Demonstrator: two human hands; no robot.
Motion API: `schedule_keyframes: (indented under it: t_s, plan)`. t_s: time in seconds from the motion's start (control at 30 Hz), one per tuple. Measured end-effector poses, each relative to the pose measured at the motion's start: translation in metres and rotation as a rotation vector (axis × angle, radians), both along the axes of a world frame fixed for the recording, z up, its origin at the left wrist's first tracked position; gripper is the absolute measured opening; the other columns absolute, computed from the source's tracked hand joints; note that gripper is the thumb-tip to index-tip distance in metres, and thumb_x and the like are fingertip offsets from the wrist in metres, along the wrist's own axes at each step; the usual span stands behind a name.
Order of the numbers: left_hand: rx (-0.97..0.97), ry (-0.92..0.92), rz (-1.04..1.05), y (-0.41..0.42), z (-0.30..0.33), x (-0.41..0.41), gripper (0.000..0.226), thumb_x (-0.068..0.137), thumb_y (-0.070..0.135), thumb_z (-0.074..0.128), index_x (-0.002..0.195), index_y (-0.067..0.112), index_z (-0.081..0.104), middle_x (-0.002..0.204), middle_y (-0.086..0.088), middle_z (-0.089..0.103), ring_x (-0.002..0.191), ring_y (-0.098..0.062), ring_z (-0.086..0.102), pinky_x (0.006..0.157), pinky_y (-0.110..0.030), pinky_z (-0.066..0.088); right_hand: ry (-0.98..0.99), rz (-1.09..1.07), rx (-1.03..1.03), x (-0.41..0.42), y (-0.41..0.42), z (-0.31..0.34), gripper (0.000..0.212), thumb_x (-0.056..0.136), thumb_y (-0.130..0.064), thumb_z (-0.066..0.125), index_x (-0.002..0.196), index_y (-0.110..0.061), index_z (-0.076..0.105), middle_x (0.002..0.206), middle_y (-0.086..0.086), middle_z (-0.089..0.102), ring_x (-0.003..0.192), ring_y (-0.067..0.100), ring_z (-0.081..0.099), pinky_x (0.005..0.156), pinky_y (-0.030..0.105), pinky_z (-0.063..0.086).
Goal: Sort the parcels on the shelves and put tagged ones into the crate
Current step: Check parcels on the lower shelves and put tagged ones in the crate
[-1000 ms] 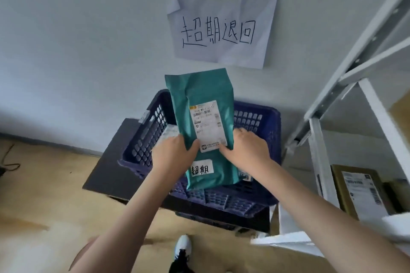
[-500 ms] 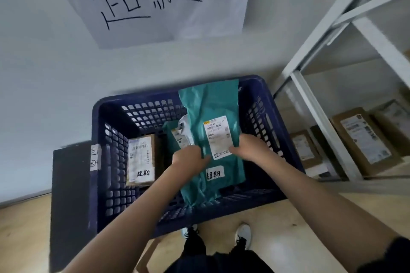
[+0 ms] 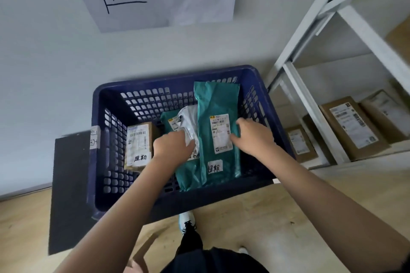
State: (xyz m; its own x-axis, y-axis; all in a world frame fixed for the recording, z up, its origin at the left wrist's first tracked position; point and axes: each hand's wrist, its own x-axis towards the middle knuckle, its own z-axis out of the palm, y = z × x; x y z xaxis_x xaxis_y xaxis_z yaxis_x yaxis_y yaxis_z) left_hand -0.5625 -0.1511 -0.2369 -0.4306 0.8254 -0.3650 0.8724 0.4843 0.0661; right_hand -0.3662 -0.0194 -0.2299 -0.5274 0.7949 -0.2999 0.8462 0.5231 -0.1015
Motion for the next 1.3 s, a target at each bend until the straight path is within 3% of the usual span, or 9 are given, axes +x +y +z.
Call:
schedule_keyframes:
  t_s: [0.2, 0.37, 0.47, 0.6, 0.83, 0.9, 1.03, 1.2, 1.3]
  plan:
    - [0.189, 0.054, 0.165, -0.055, 0.034, 0.041, 0.054, 0.093, 0.064, 0.039, 0.115, 0.018, 0.059, 0.093, -0.001, 0.064, 0.080, -0.023, 0.062, 0.065, -0.034, 0.053, 0.170, 0.116, 0.122, 0.046, -0.028, 0.031, 0.046, 0.095, -0.055, 0.050, 0.125, -0.021, 0.055, 0.109, 0.000, 0.062, 0.090, 0.021, 0.064, 0.070, 0.038, 0.055]
    - [0.323, 0.090, 0.237, -0.102, 0.062, 0.129, 0.049, 0.094, 0.060, 0.043, 0.120, 0.020, 0.057, 0.106, 0.000, 0.063, 0.094, -0.024, 0.062, 0.064, -0.033, 0.045, 0.258, 0.235, 0.173, 0.114, -0.062, 0.054, 0.042, 0.094, -0.056, 0.051, 0.121, -0.024, 0.056, 0.105, -0.005, 0.062, 0.079, 0.016, 0.064, 0.059, 0.032, 0.053]
    - [0.391, 0.112, 0.247, -0.119, 0.075, 0.185, 0.049, 0.094, 0.057, 0.046, 0.130, 0.024, 0.055, 0.120, 0.002, 0.062, 0.112, -0.024, 0.057, 0.072, -0.036, 0.046, 0.304, 0.267, 0.173, 0.163, -0.080, 0.069, 0.043, 0.095, -0.054, 0.052, 0.127, -0.025, 0.057, 0.109, -0.007, 0.063, 0.082, 0.014, 0.064, 0.060, 0.032, 0.055]
    - [0.400, 0.084, 0.227, -0.124, 0.087, 0.247, 0.050, 0.095, 0.058, 0.045, 0.133, 0.026, 0.053, 0.126, 0.004, 0.060, 0.118, -0.022, 0.054, 0.077, -0.038, 0.048, 0.322, 0.257, 0.153, 0.225, -0.093, 0.088, 0.042, 0.096, -0.052, 0.051, 0.126, -0.024, 0.059, 0.113, -0.008, 0.064, 0.084, 0.013, 0.064, 0.061, 0.030, 0.050]
    - [0.374, 0.037, 0.122, -0.108, 0.090, 0.325, 0.049, 0.096, 0.056, 0.043, 0.133, 0.026, 0.052, 0.129, 0.004, 0.059, 0.119, -0.022, 0.054, 0.079, -0.038, 0.049, 0.289, 0.093, 0.163, 0.322, -0.090, 0.095, 0.042, 0.097, -0.052, 0.051, 0.128, -0.025, 0.059, 0.117, -0.007, 0.066, 0.089, 0.015, 0.064, 0.065, 0.030, 0.047]
    - [0.357, -0.003, 0.067, -0.097, 0.085, 0.343, 0.048, 0.095, 0.057, 0.043, 0.130, 0.026, 0.053, 0.127, 0.005, 0.060, 0.118, -0.022, 0.055, 0.079, -0.038, 0.050, 0.271, 0.028, 0.149, 0.352, -0.088, 0.094, 0.043, 0.096, -0.052, 0.051, 0.128, -0.026, 0.060, 0.121, -0.008, 0.065, 0.095, 0.015, 0.065, 0.070, 0.031, 0.051]
    - [0.391, -0.083, 0.008, -0.075, 0.069, 0.384, 0.044, 0.095, 0.057, 0.044, 0.125, 0.026, 0.055, 0.117, 0.005, 0.062, 0.108, -0.021, 0.059, 0.073, -0.035, 0.052, 0.179, -0.049, 0.147, 0.416, -0.083, 0.089, 0.040, 0.095, -0.052, 0.052, 0.124, -0.026, 0.061, 0.117, -0.011, 0.066, 0.096, 0.013, 0.065, 0.068, 0.029, 0.045]
    - [0.382, -0.171, -0.056, -0.059, 0.055, 0.456, 0.041, 0.092, 0.055, 0.046, 0.120, 0.028, 0.057, 0.109, 0.007, 0.061, 0.100, -0.021, 0.060, 0.072, -0.036, 0.051, 0.153, -0.153, 0.150, 0.487, -0.073, 0.091, 0.040, 0.095, -0.053, 0.052, 0.127, -0.031, 0.060, 0.119, -0.013, 0.066, 0.093, 0.010, 0.065, 0.071, 0.031, 0.053]
    - [0.368, -0.181, -0.098, -0.047, 0.056, 0.494, 0.042, 0.094, 0.054, 0.046, 0.127, 0.030, 0.054, 0.118, 0.008, 0.061, 0.105, -0.020, 0.061, 0.069, -0.033, 0.047, 0.156, -0.198, 0.156, 0.526, -0.063, 0.097, 0.040, 0.096, -0.051, 0.053, 0.129, -0.029, 0.060, 0.124, -0.012, 0.064, 0.100, 0.011, 0.065, 0.072, 0.030, 0.052]
